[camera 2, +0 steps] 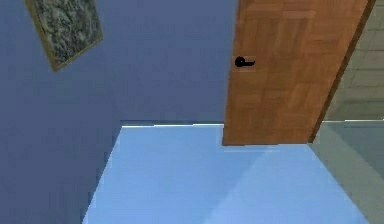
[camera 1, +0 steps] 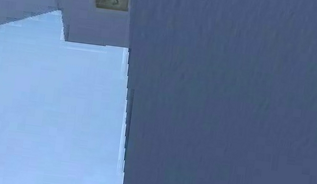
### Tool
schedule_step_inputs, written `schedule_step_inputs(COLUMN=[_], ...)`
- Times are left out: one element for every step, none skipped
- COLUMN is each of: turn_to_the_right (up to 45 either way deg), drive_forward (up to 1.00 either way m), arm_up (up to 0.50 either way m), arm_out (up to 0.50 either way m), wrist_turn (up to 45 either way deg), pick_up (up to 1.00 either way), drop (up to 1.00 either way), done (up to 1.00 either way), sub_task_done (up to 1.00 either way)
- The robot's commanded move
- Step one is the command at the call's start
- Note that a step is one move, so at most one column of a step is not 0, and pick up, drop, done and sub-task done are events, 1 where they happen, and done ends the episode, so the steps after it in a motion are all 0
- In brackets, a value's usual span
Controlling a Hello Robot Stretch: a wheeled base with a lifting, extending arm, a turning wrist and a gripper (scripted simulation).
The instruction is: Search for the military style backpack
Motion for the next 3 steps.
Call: schedule_step_inputs(turn_to_the_right=[0.0,-3.0,0.0], drive_forward=[0.05,0.0,0.1], arm_up=[0.0,0.0,0.0], arm_out=[0.0,0.0,0.0], wrist_turn=[0.0,0.0,0.0], pick_up=[0.0,0.0,0.0], drop=[0.0,0.0,0.0], done=[0.0,0.0,0.0], sub_task_done=[0.0,0.0,0.0])
